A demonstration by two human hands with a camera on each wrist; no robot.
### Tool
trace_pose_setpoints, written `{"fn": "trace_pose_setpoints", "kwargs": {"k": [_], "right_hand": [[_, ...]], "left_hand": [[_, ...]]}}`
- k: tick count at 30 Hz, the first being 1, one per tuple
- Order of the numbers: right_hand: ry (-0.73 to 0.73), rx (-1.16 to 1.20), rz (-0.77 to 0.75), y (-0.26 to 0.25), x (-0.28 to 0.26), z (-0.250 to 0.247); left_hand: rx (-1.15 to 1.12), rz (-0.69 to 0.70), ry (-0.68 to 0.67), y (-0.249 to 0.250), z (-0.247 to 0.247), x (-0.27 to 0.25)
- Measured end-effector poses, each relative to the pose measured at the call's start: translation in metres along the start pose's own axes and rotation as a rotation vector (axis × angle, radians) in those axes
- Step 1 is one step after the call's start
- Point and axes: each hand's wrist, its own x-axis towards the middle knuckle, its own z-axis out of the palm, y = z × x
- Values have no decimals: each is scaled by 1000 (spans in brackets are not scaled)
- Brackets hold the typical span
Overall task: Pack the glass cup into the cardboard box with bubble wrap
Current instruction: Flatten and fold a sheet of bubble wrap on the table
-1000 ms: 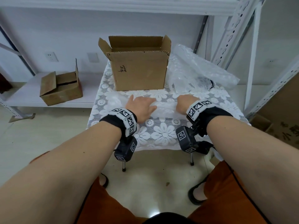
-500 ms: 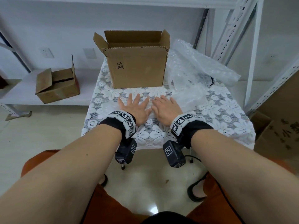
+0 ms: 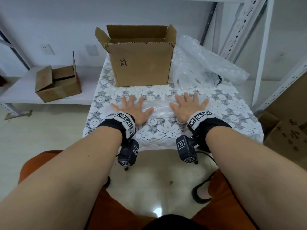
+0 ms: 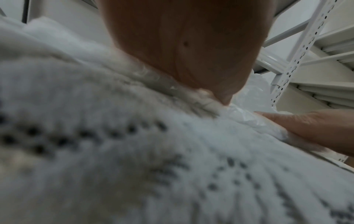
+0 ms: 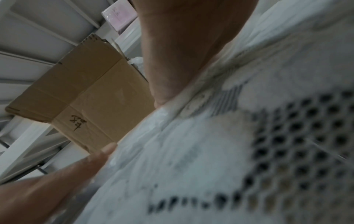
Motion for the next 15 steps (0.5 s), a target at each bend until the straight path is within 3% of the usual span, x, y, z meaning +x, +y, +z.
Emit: {"fn": "trace_pose_setpoints", "kwargs": {"k": [6,9,12,15], "right_hand": [[-37,108,109,6,-1,1],[-55,120,121,9,-2,-1],[-73,82,128,6,0,-7],[52,19,42,-3,-3,-13]], "left_hand": [[-93,-134,-32,-4,-4,-5],[-18,-165,6,-3,-4,-9],[61,38,145,0,-2,-12],[-6,206,69,2,0,-15]]}}
